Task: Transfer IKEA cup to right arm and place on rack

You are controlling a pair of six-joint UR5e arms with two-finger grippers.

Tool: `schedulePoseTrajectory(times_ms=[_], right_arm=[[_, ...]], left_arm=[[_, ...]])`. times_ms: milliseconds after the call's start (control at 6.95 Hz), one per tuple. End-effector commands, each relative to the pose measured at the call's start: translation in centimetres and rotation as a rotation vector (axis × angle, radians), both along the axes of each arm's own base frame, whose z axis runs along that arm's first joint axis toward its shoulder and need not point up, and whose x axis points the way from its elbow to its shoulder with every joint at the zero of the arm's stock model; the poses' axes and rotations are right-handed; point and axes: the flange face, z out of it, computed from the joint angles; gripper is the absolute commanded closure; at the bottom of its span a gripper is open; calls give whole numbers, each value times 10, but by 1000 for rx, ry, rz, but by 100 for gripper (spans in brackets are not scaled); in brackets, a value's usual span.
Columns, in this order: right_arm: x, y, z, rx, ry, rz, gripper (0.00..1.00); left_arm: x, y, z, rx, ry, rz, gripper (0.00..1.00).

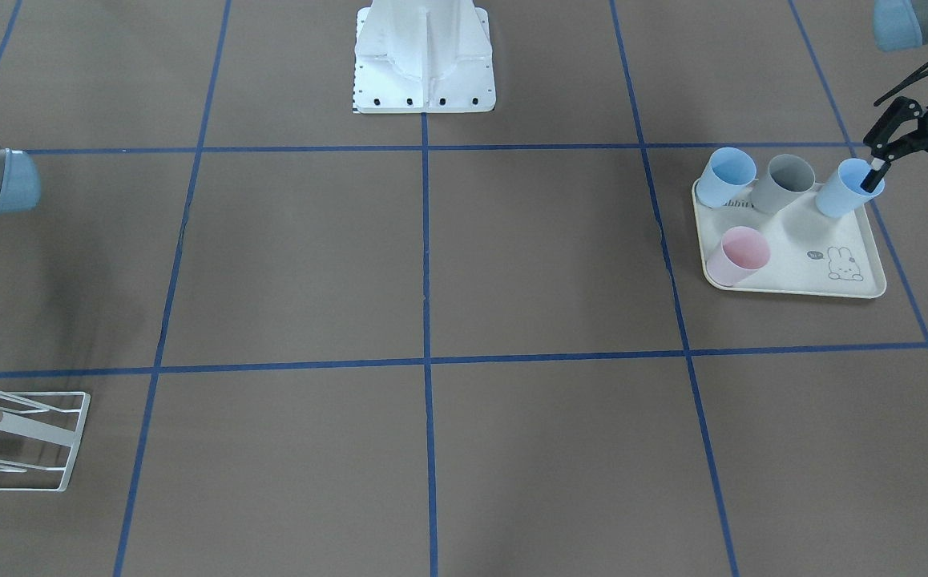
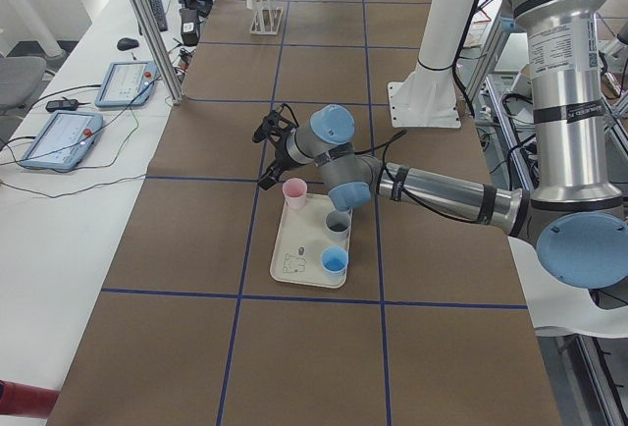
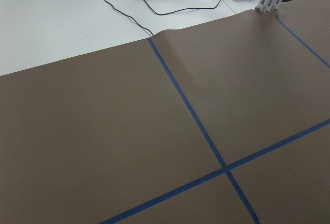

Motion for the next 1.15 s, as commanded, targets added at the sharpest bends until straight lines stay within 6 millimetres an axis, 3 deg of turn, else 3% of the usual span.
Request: schedulePoseTrajectory(times_ms=[0,288,575,1007], right_arm=[[-7,18,-29,-76,-426,86,1],[-19,47,-54,-277,-904,196,0],[-22,80,-91,-461,-1374,346,0],[-23,84,-130,-481,-1520,301,0]], left_arm=[[0,1,-2,4,2,0,0],[0,0,-6,-7,19,-10,0],[2,1,-9,-12,63,-24,0],[4,-1,-9,-13,64,-24,0]])
